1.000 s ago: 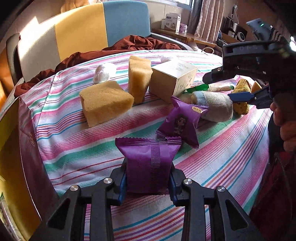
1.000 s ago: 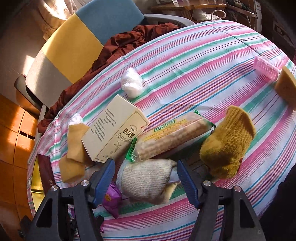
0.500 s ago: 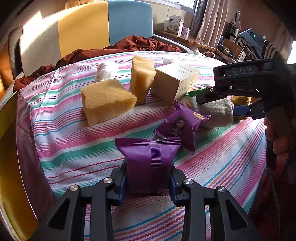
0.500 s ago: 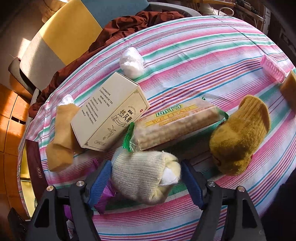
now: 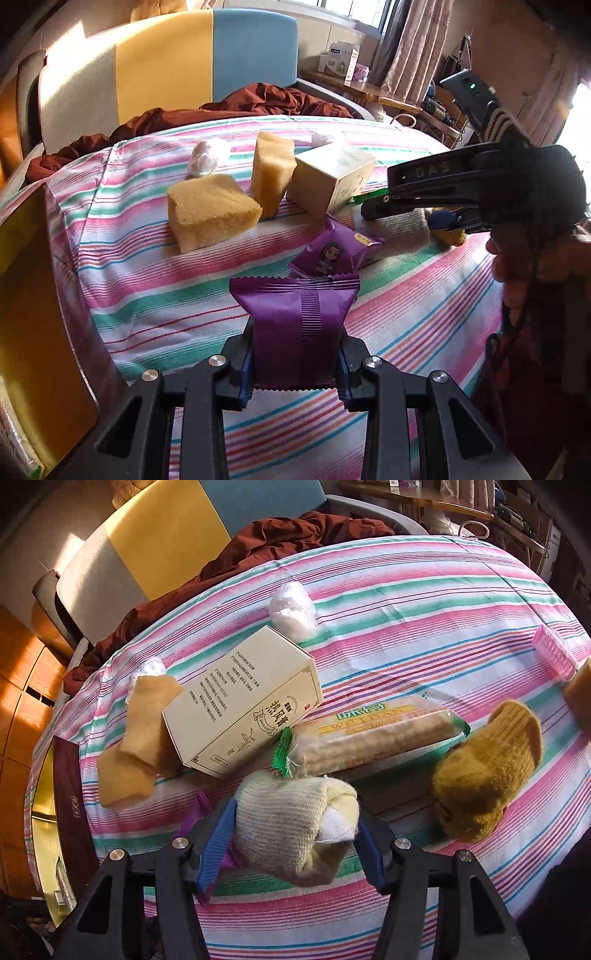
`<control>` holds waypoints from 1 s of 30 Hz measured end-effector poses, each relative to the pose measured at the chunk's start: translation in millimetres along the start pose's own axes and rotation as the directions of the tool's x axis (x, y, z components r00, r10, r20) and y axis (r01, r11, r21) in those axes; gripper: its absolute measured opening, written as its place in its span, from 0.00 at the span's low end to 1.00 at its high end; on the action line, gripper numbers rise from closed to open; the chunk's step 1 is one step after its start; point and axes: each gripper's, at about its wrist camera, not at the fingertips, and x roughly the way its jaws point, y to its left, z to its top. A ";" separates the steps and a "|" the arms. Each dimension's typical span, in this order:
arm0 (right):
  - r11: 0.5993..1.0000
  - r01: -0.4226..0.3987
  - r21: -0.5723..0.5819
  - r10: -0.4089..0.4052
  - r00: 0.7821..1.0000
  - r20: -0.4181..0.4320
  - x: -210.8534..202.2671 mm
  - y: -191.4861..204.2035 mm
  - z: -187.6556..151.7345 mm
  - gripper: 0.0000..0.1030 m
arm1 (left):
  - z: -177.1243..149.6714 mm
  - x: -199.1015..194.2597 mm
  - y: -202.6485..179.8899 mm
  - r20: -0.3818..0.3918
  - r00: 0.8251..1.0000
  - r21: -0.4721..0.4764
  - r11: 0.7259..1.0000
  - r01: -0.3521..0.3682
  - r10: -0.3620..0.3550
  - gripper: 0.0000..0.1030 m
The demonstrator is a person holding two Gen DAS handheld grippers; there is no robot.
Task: Organize objects
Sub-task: 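Carry purple packet into gold tray and open left tool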
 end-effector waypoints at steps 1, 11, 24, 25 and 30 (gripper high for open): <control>1.000 0.000 -0.005 0.000 1.000 0.006 -0.6 1.4 -0.1 0.59 | 0.9 -7.6 0.6 0.014 1.000 -0.004 1.000 0.005 -0.005 0.33; 1.000 0.018 -0.024 -0.018 0.999 0.036 -4.6 5.8 -2.8 0.58 | 0.2 -93.1 56.6 0.142 0.984 -0.094 0.991 -0.091 0.104 0.34; 1.000 0.023 -0.006 -0.022 0.993 0.118 -25.7 4.3 -12.1 0.57 | -61.4 -127.2 249.9 -0.054 0.875 -0.333 0.817 -0.470 0.481 0.35; 1.000 0.026 -0.007 -0.025 0.992 0.120 -25.9 4.7 -12.1 0.57 | -66.6 -124.5 256.7 -0.071 0.864 -0.337 0.804 -0.490 0.498 0.35; 0.999 0.038 -0.016 -0.036 0.992 0.125 -26.5 5.9 -13.7 0.57 | -82.3 -112.2 271.5 -0.112 0.858 -0.347 0.789 -0.507 0.502 0.35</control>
